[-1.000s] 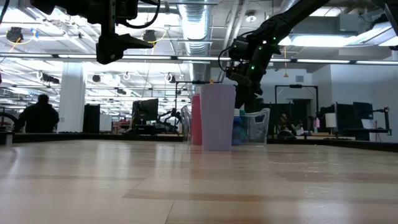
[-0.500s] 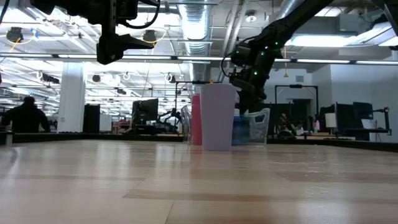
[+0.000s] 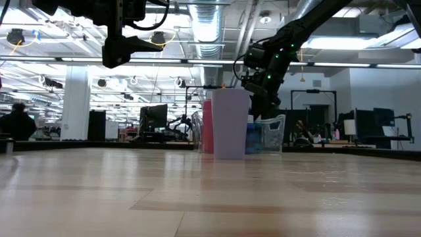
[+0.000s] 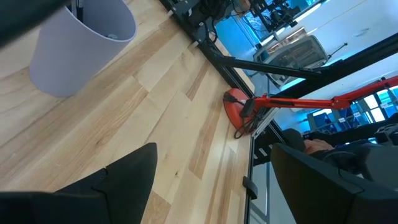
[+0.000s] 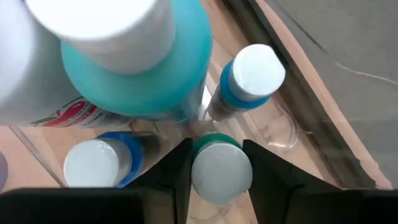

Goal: Pick & Place Paint Supplies
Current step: Put the green paint bottle into the transparent bin

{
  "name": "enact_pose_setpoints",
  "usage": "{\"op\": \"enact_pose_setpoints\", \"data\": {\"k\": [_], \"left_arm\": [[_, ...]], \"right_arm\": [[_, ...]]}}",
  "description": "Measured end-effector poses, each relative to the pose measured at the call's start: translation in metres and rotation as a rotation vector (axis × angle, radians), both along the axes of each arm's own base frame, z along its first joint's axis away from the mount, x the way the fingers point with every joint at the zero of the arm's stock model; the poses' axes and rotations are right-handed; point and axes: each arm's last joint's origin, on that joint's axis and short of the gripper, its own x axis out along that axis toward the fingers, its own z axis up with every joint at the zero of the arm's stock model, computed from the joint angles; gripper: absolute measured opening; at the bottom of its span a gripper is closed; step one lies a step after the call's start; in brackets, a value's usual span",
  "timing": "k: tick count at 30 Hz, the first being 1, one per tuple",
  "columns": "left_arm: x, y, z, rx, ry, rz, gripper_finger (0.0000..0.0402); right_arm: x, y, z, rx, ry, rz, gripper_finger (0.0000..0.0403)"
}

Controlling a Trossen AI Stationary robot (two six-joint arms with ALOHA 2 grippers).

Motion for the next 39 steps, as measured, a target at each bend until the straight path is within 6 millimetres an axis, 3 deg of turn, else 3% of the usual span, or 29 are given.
{"op": "enact_pose_setpoints", "data": {"k": [33,39], "left_arm": [[0.0,0.0,0.0,0.001,-0.001,0.004,0.0308],[0.0,0.0,0.0,0.001,-0.001,0.004,0.0308]], "right_arm": [[0.013,0.006,-0.014,0.01,0.022,0.019,0.0119],[0.012,0.006,-0.015,0.011,0.031,0.029,0.0143]]}}
